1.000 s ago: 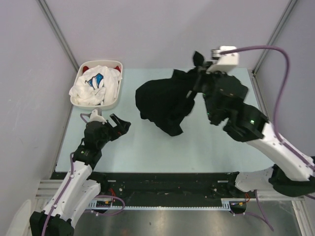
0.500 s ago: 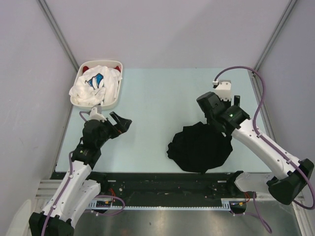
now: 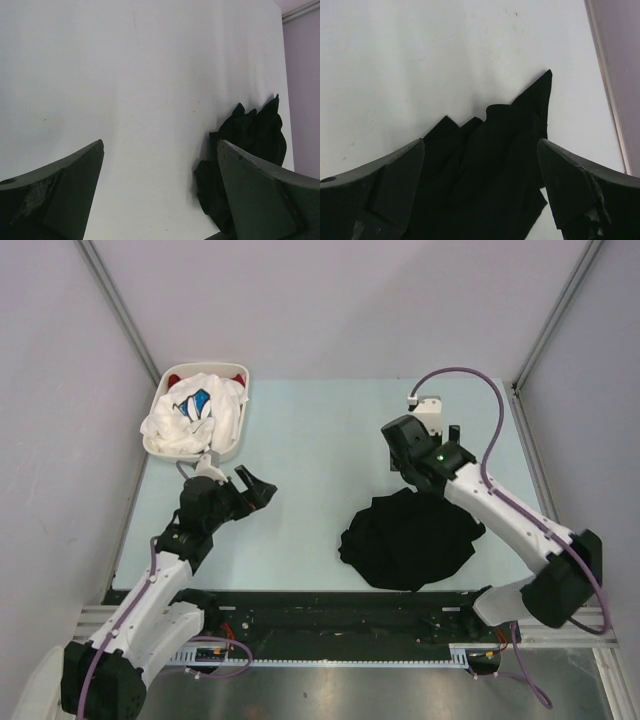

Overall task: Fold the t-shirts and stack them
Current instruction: Flatten the tshirt out

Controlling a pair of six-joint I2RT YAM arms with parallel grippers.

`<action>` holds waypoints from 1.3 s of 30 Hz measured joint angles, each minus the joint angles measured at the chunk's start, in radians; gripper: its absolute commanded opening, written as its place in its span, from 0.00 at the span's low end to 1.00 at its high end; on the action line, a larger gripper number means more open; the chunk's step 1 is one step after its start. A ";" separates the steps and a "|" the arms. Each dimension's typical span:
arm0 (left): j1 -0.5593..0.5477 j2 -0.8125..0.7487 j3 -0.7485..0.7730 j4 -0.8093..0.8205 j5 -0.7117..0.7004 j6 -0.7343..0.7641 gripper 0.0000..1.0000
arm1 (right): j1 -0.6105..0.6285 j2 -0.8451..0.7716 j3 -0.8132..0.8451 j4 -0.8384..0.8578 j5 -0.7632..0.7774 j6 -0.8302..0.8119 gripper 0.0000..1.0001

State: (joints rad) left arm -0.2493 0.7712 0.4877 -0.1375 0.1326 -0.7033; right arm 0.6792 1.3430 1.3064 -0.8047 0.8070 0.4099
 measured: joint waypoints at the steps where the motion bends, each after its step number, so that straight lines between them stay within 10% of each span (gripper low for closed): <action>1: -0.005 0.016 0.000 0.003 0.002 0.000 1.00 | -0.028 0.040 -0.008 0.021 -0.019 0.000 0.98; 11: -0.023 0.060 0.000 0.048 0.006 0.003 1.00 | -0.478 0.211 -0.053 0.158 -0.131 0.078 0.96; 39: -0.042 0.182 -0.041 0.173 0.037 0.004 1.00 | -0.743 0.465 -0.199 0.468 -0.312 0.167 0.68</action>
State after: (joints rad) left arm -0.2916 0.9527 0.4469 0.0357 0.1692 -0.6994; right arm -0.0635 1.8084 1.1072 -0.3367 0.4950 0.5770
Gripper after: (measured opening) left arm 0.996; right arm 0.778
